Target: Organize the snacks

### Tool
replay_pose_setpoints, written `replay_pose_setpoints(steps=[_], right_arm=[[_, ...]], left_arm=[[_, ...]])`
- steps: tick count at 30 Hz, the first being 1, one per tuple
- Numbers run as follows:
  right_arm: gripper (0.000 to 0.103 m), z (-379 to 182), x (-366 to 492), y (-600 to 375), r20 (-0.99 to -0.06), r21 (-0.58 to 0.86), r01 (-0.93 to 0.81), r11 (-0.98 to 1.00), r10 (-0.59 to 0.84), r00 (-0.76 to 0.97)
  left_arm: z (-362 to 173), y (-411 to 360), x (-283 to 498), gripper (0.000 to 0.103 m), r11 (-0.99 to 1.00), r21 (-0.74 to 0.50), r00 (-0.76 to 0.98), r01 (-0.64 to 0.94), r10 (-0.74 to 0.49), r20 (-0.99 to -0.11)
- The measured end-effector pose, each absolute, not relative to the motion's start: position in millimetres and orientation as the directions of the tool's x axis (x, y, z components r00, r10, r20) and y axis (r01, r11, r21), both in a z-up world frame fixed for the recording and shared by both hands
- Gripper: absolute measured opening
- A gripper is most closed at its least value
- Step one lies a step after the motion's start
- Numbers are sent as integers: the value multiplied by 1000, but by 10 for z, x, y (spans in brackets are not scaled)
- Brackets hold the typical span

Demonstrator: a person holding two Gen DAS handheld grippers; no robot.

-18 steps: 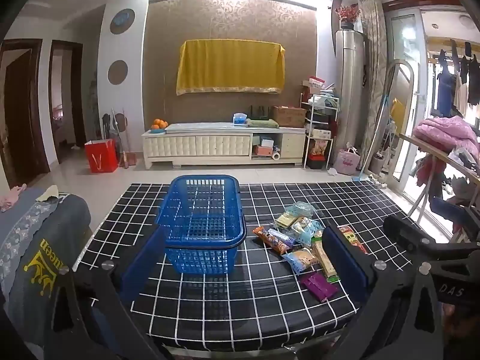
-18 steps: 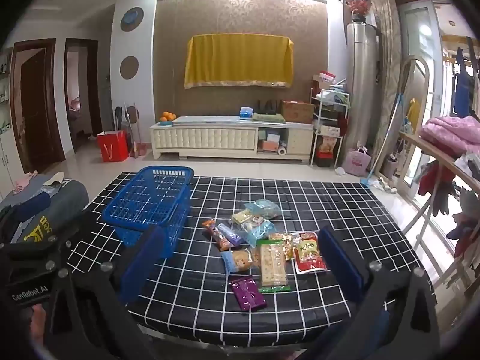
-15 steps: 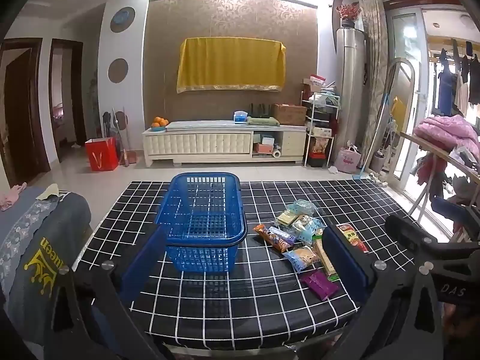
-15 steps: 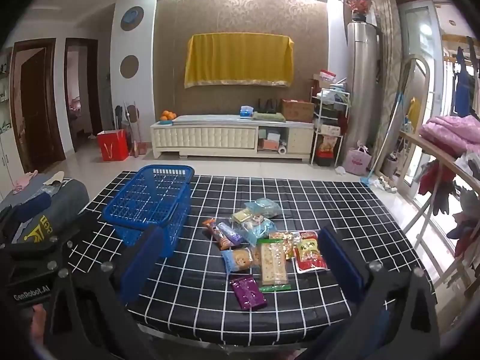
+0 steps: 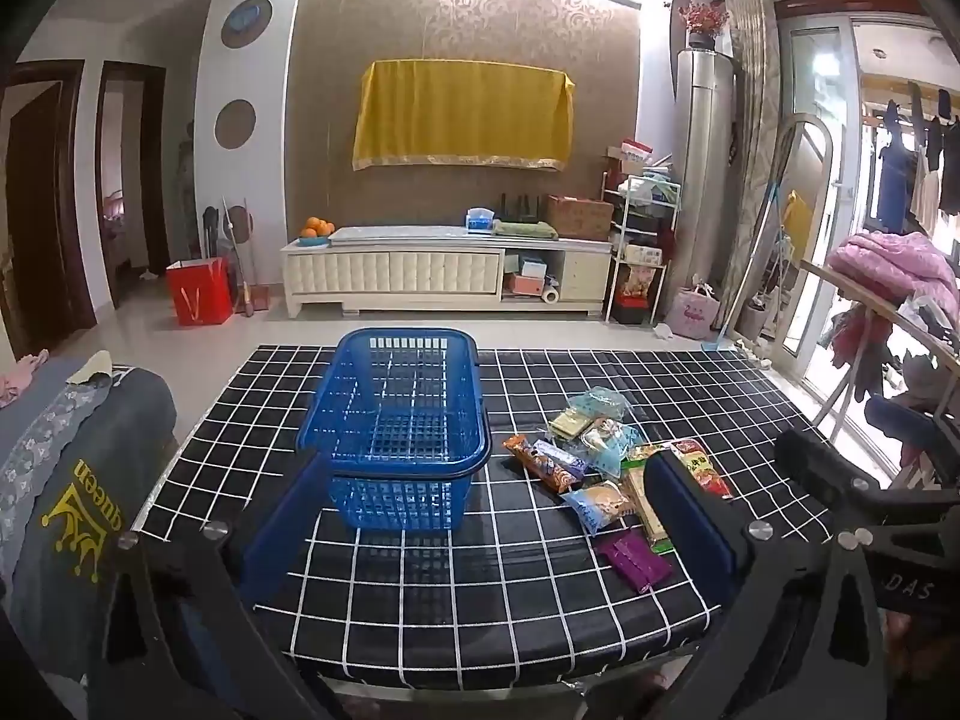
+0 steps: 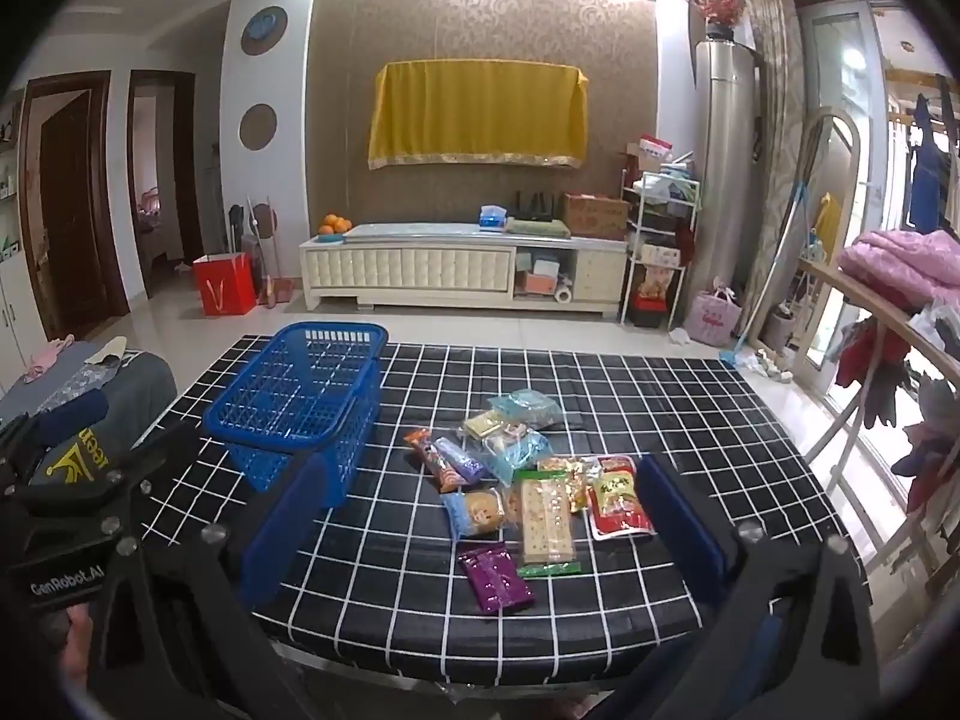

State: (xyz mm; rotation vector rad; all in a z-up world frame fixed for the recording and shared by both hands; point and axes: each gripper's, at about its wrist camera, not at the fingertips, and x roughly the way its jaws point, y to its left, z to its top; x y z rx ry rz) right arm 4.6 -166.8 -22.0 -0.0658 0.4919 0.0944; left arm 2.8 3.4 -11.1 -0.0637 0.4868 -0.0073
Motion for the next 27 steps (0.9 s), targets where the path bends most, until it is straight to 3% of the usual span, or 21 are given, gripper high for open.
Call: replay_pose_setpoints(steps=[27], right_arm=[[103, -313, 82, -1654, -516, -45, -98, 994, 61, 855]], left_arm=[[-208, 58, 50, 103, 996, -87, 865, -6, -39, -500]])
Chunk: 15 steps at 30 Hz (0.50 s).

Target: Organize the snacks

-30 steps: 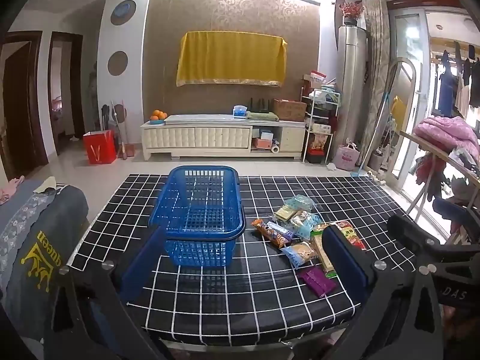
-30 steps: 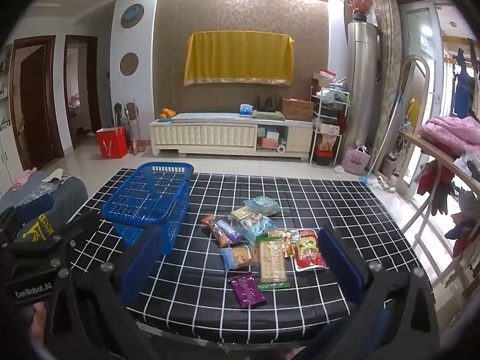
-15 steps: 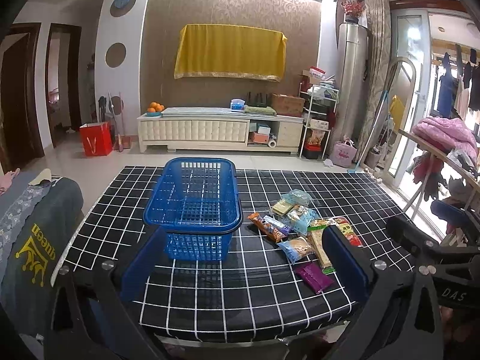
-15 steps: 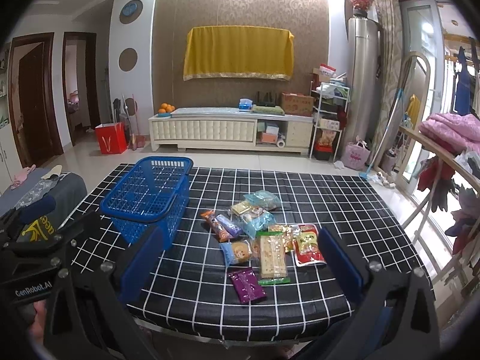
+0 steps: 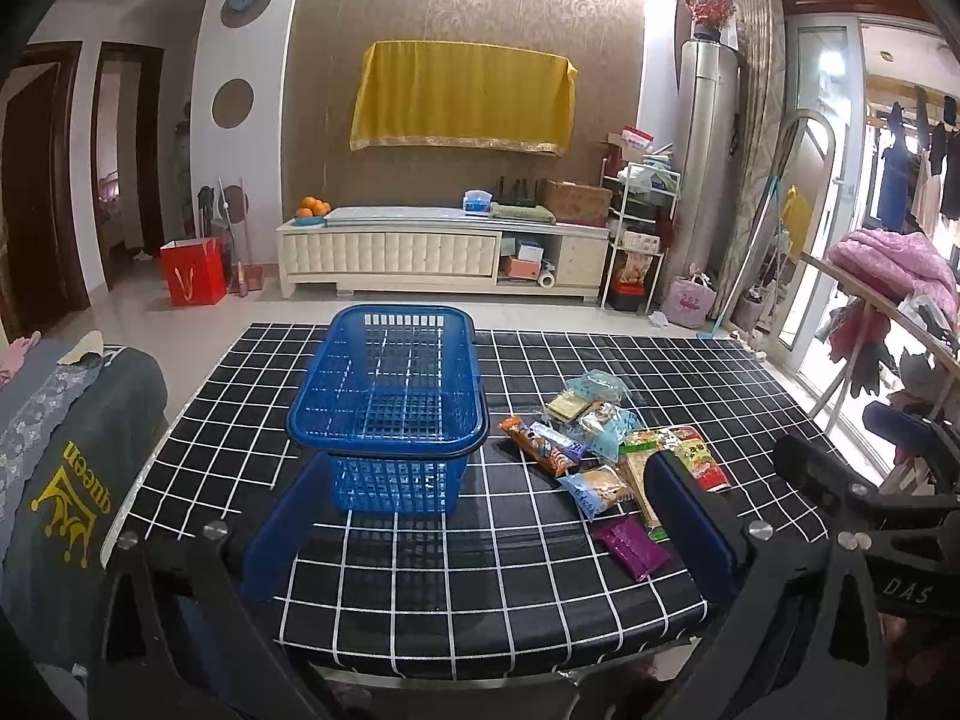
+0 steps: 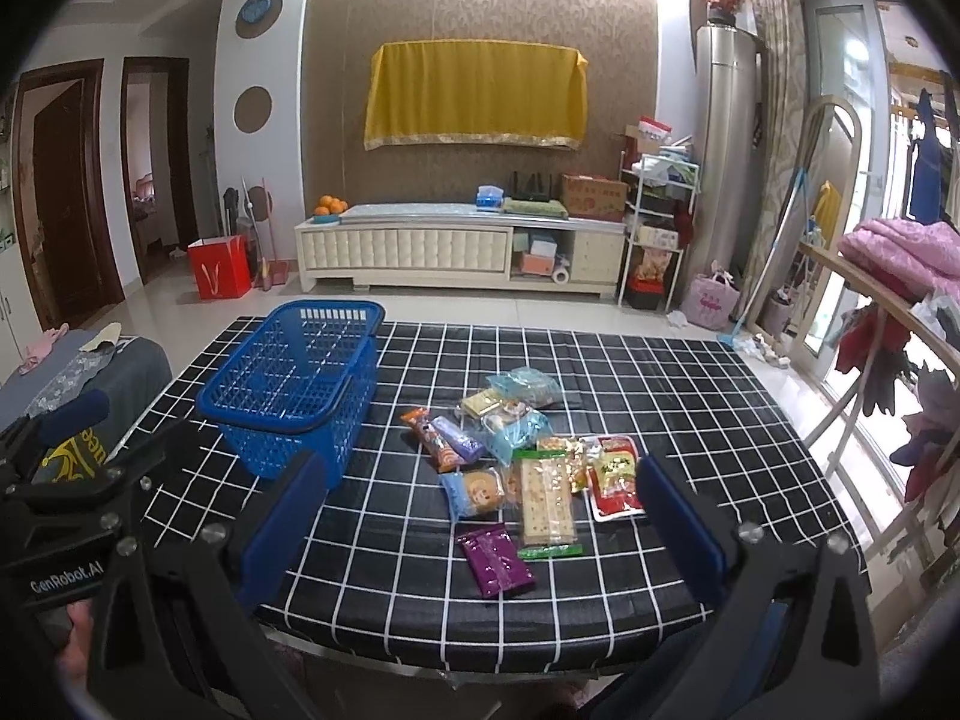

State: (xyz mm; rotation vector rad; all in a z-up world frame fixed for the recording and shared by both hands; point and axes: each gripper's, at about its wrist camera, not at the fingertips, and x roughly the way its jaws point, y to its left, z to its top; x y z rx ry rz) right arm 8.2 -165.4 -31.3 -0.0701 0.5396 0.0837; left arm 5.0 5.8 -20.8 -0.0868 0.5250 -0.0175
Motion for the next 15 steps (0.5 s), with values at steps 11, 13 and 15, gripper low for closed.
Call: replay_pose_setpoints(steps=[11, 13, 15], right_arm=[[103, -349, 127, -1654, -532, -40, -98, 994, 62, 845], [103, -362, 129, -1660, -535, -37, -98, 994, 63, 843], [103, -373, 142, -1660, -539, -35, -99, 994, 65, 840]], left_arm=[[-234, 52, 108, 103, 996, -86, 857, -15, -32, -515], [-237, 51, 112, 103, 996, -84, 856, -16, -29, -516], [-242, 51, 112, 103, 997, -81, 855, -18, -27, -518]])
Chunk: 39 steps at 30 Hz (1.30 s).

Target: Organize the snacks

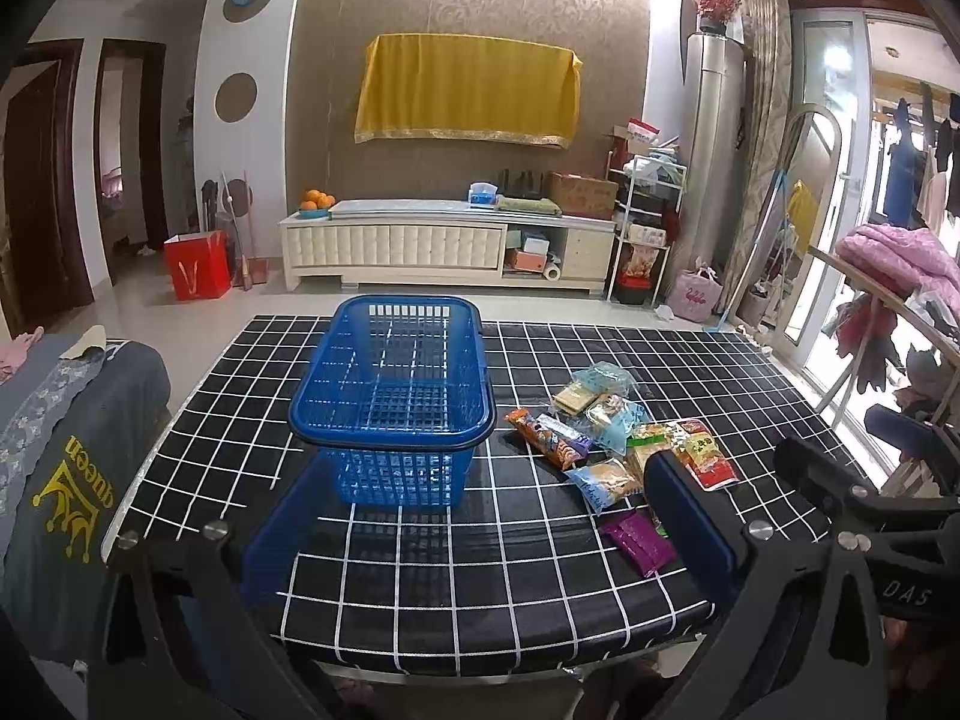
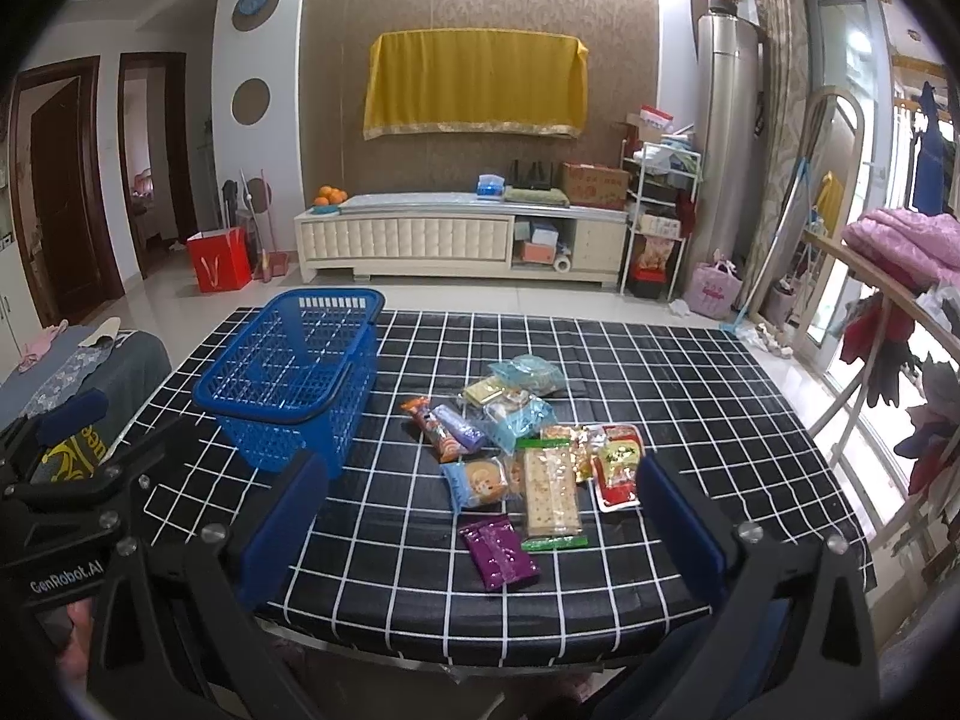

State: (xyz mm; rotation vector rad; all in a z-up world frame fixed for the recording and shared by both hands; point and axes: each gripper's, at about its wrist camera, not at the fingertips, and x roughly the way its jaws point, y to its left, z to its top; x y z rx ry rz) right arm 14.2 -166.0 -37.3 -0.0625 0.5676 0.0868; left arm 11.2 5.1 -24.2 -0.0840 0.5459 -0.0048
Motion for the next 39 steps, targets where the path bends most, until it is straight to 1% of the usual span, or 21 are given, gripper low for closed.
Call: replay_pose_setpoints(steps=[29, 39], right_arm=[[103, -385, 117, -1663, -541, -37, -93, 995, 59, 839], [103, -275, 176, -1686, -536, -37, -84, 996, 51, 843]], left_arm=[[-252, 38, 99, 103, 996, -84, 854, -17, -29, -519], [-156, 32, 150, 103, 996, -93, 863, 4, -51, -502]])
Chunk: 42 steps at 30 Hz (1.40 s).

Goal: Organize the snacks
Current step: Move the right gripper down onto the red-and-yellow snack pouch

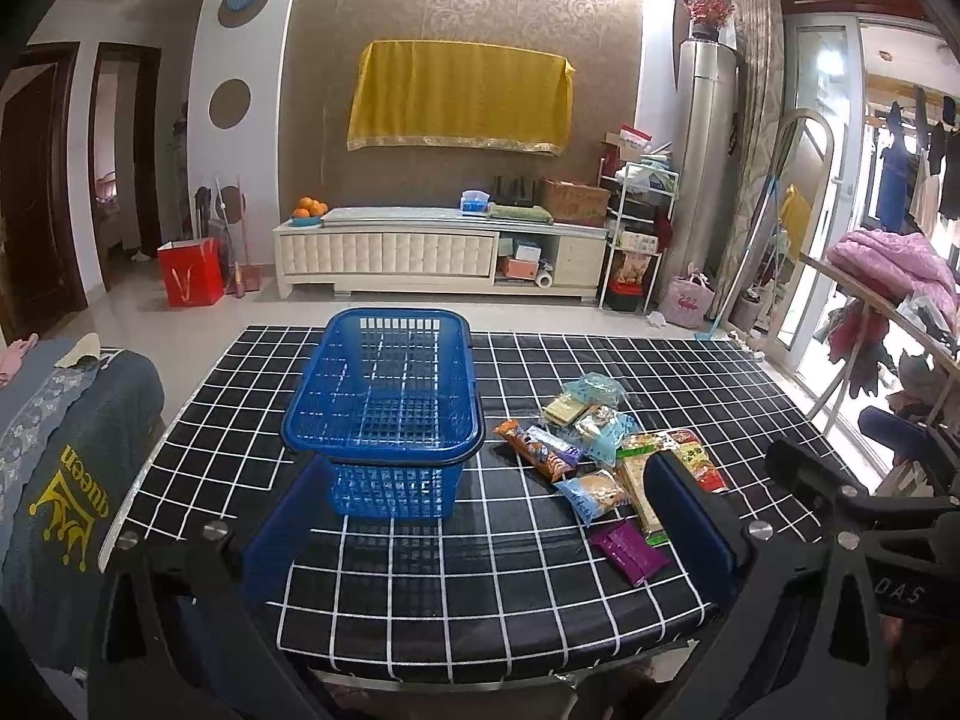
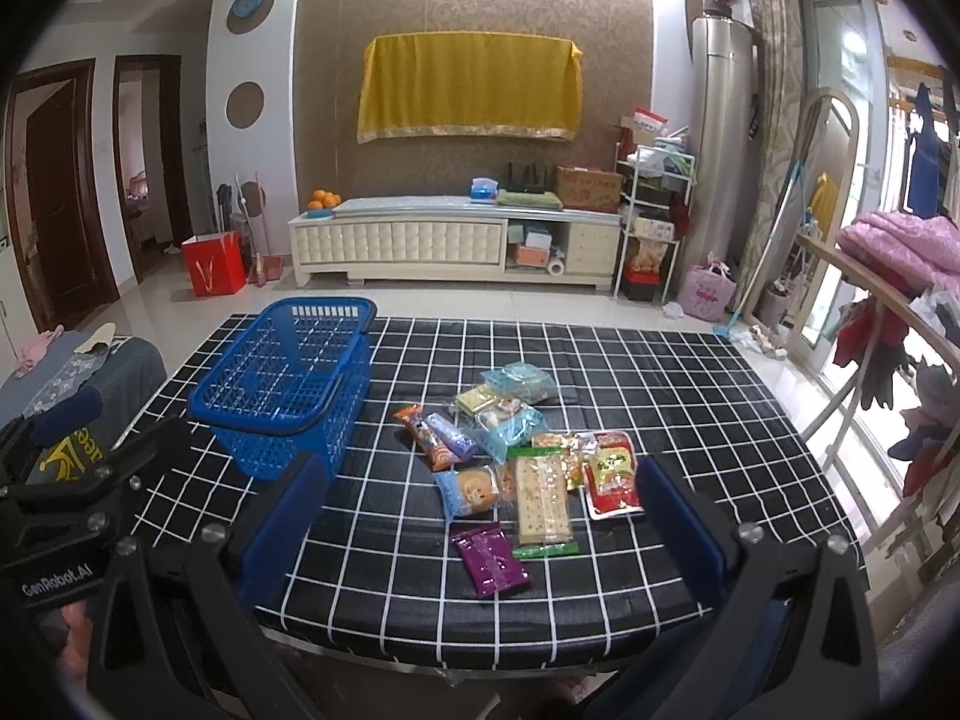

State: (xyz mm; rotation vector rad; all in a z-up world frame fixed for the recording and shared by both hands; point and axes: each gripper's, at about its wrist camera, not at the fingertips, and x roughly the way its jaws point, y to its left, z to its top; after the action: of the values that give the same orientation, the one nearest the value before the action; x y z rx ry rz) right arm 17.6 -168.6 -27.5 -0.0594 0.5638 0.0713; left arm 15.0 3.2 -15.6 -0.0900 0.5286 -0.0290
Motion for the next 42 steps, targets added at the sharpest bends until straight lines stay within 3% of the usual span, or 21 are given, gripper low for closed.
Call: replay_pose_setpoints(steps=[14, 21, 37, 42], right_arm=[[103, -175, 518, -2106, -551, 1, -82, 997, 69, 831], [103, -274, 917, -2486, -607, 52, -52, 997, 73, 792], [103, -1011, 2065, -3008, -807, -81, -85, 993, -15, 591], [103, -1285, 2338, -3045, -845, -152, -110, 982, -71, 531]], left_arm=[[-126, -177, 605, 103, 992, -110, 838, 62, -111, -534], [-161, -462, 1071, 103, 987, -128, 800, 100, -156, -580], [-837, -1225, 2199, 103, 988, -87, 636, 131, -151, -757], [-1128, -1344, 2365, 103, 990, -71, 618, 119, -130, -775]])
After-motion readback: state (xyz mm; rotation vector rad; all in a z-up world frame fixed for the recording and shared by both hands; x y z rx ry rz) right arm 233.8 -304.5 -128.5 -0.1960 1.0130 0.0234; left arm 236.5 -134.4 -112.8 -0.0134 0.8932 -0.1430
